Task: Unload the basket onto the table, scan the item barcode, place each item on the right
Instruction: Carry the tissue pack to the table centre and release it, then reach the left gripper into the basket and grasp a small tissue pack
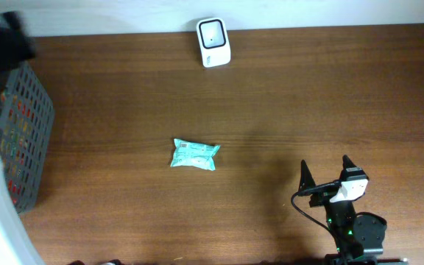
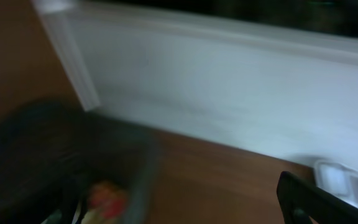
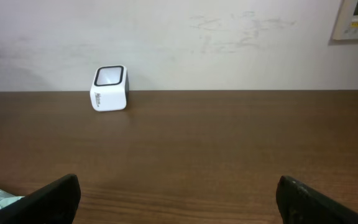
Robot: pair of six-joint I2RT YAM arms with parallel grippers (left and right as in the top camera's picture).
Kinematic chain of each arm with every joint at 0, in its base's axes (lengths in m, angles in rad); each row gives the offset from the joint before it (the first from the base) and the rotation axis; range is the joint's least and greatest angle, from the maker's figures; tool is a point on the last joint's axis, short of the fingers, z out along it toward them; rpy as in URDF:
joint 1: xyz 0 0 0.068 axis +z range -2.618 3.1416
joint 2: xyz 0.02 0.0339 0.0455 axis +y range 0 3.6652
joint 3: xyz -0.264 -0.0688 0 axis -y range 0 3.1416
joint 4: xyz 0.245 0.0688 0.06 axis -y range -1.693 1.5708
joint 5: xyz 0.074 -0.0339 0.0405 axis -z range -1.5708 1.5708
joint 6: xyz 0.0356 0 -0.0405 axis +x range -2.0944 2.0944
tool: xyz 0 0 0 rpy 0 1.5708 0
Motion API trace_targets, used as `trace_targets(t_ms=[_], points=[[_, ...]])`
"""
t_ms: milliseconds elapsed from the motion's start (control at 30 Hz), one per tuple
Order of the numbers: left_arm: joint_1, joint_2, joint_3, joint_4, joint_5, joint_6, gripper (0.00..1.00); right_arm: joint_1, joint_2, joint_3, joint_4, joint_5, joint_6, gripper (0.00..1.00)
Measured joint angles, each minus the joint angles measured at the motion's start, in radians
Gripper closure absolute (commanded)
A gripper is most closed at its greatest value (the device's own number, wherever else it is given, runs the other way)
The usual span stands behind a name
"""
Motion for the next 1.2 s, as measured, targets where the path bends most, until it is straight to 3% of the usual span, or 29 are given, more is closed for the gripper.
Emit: trace_targets(t_ms=[167,400,567,700,833,900,1000,1133,1200], points=[[0.23,0.075,-0.018,-0.039,-0.084,-0.032,0.01,0.0,0.0,0.0,0.0,0.0,0.0,0.01],[0.344,0.253,-0.026,-0.093,-0.097,0.034,0.0,0.0,0.0,0.0,0.0,0.0,0.0,0.01],[0.422,0.352,-0.045,-0.119,-0.098,0.157,0.0,0.0,0.0,0.0,0.0,0.0,0.0,0.01],[0.444,0.407,-0.173,-0.04,-0.099,0.286,0.12,0.0,0.0,0.0,0.0,0.0,0.0,0.01],[0.444,0.49,-0.23,0.068,-0.101,0.386,0.11,0.0,0.0,0.0,0.0,0.0,-0.001,0.01],[0.443,0.534,-0.233,0.121,-0.102,0.406,0.16,0.0,0.0,0.0,0.0,0.0,0.0,0.01],[0.443,0.589,-0.234,0.189,-0.089,0.426,0.34,0.0,0.0,0.0,0.0,0.0,0.0,0.01],[0.424,0.662,-0.235,0.209,-0.058,0.431,0.34,0.0,0.0,0.0,0.0,0.0,0.0,0.01],[0.413,0.679,-0.236,0.218,-0.056,0.431,0.43,0.0,0.0,0.0,0.0,0.0,0.0,0.01]])
